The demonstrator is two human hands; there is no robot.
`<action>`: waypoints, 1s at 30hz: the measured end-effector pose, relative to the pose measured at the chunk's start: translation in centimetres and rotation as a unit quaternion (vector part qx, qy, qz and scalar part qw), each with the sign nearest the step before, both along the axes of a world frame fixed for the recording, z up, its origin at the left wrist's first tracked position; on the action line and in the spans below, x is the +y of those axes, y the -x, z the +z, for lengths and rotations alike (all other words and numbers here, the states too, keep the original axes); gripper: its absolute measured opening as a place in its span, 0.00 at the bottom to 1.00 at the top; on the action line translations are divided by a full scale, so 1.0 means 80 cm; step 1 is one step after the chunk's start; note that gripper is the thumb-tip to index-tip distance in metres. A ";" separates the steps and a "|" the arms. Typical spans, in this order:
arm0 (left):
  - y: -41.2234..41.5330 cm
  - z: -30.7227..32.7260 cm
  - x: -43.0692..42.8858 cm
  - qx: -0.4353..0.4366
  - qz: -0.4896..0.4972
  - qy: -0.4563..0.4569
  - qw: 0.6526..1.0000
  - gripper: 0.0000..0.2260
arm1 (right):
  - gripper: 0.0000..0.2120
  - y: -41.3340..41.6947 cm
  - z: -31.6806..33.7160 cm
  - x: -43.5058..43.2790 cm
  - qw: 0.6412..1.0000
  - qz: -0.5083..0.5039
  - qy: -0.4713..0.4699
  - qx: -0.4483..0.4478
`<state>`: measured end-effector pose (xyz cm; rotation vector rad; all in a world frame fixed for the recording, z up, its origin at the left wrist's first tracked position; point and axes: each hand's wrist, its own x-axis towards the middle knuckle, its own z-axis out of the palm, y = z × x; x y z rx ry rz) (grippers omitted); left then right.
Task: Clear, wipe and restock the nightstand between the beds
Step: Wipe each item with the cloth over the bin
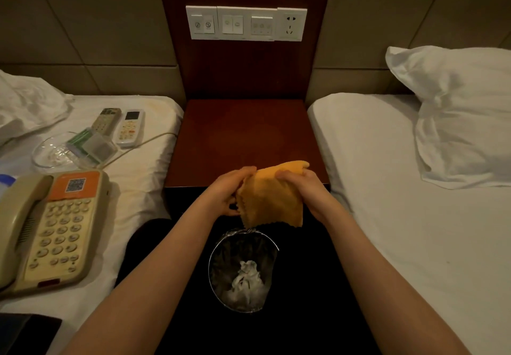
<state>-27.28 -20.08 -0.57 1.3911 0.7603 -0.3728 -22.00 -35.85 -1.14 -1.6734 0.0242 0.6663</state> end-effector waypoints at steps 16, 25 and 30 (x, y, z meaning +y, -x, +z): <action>-0.048 0.035 -0.029 -0.157 -0.081 -0.192 0.965 0.21 | 0.08 -0.008 0.002 -0.048 0.972 -0.189 -0.002 -0.140; -0.087 0.032 -0.092 -0.210 -0.151 -0.275 0.926 0.15 | 0.21 -0.025 0.008 -0.124 0.964 -0.190 -0.015 -0.186; -0.108 0.036 -0.127 -0.223 -0.164 -0.270 0.922 0.09 | 0.19 -0.035 0.002 -0.162 0.946 -0.203 0.091 -0.235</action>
